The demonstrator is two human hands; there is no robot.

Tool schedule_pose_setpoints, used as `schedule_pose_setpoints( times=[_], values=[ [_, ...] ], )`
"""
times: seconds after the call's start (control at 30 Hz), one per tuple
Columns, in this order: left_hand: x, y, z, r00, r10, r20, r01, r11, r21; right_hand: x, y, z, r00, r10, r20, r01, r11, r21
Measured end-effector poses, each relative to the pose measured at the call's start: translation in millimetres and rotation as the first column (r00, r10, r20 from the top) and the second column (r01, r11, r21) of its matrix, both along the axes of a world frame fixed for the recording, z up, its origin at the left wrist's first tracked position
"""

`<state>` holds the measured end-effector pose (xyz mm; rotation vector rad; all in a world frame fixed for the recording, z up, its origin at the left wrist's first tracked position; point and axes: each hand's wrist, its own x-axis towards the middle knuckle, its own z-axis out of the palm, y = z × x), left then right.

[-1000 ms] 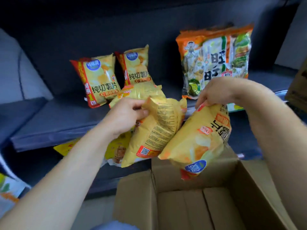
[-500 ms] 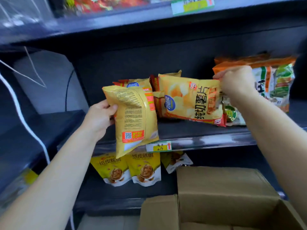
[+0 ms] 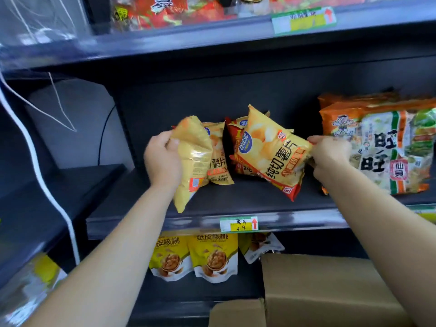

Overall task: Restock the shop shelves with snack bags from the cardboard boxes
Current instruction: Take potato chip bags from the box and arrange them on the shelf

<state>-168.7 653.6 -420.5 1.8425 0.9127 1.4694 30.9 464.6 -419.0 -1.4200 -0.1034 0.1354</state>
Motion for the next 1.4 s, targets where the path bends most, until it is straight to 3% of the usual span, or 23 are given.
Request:
schedule_pose_setpoints(
  times=[0.13,0.27,0.33,0.43,0.6,0.77,0.87,0.97,1.1,1.2,1.3,1.4],
  values=[
    [24,-15,-20,0.974,-0.008,-0.224,0.041,0.989,0.143,-3,8,-18,0.968,0.087,-0.237,-0.019,0.961,0.276],
    [35,-16,-35,0.900,-0.158,-0.406,0.160,0.987,-0.029,-4,17,-26,0.948,0.120,-0.294,-0.002,0.928,0.373],
    [31,-15,-36,0.877,-0.284,-0.387,0.256,0.959,-0.123,-1,18,-31,0.949,0.128,-0.287,-0.015,0.932,0.363],
    [20,-8,-32,0.886,-0.416,-0.206,0.360,0.896,-0.258,2,18,-37,0.954,0.125,-0.272,-0.034,0.948,0.316],
    [10,25,-43,0.745,-0.553,-0.372,0.334,0.793,-0.509,0,13,-42,0.959,0.120,-0.257,-0.038,0.952,0.304],
    [22,33,-52,0.730,-0.583,-0.357,0.340,0.762,-0.551,2,10,-46,0.977,0.192,-0.090,-0.166,0.957,0.239],
    [28,33,-50,0.716,-0.552,-0.428,0.301,0.796,-0.525,8,12,-55,0.959,0.278,0.055,-0.280,0.960,0.029],
    [30,27,-46,0.710,-0.541,-0.452,0.312,0.816,-0.487,21,18,-68,0.960,0.260,0.103,-0.240,0.956,-0.170],
    [27,22,-40,0.780,-0.465,-0.417,0.299,0.864,-0.404,33,23,-79,0.975,0.201,0.094,-0.173,0.954,-0.243],
    [26,13,-35,0.912,-0.226,-0.342,0.136,0.954,-0.267,32,26,-81,0.983,0.154,0.097,-0.123,0.954,-0.274],
    [33,5,-40,0.952,0.094,-0.291,-0.133,0.984,-0.116,27,31,-83,0.985,0.111,0.134,-0.071,0.959,-0.275],
    [44,0,-51,0.949,0.107,-0.296,-0.165,0.970,-0.181,21,36,-85,0.983,0.115,0.142,-0.063,0.944,-0.324]
  ],
)
